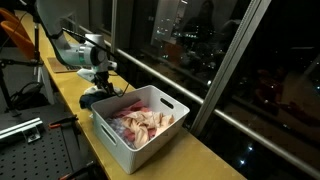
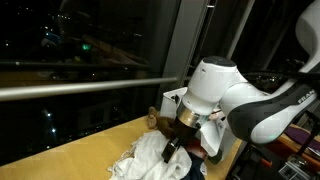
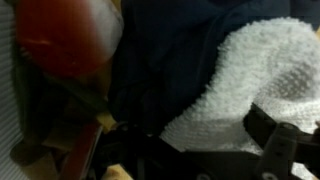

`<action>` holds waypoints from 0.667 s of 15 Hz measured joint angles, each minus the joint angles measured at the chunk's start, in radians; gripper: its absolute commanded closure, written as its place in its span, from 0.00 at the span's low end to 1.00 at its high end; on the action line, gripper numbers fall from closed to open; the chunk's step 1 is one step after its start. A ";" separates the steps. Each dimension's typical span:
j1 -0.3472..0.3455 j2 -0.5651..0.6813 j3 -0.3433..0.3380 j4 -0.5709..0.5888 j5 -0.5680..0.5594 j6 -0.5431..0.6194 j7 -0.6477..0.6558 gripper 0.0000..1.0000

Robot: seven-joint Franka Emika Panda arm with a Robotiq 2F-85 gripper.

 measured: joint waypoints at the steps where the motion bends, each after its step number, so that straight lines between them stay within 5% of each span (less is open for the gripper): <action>1: 0.001 0.022 -0.012 -0.008 0.021 0.035 -0.010 0.00; 3: 0.005 0.060 -0.031 -0.023 0.066 0.101 -0.035 0.26; 10: 0.057 0.104 -0.080 -0.032 0.226 0.197 -0.136 0.77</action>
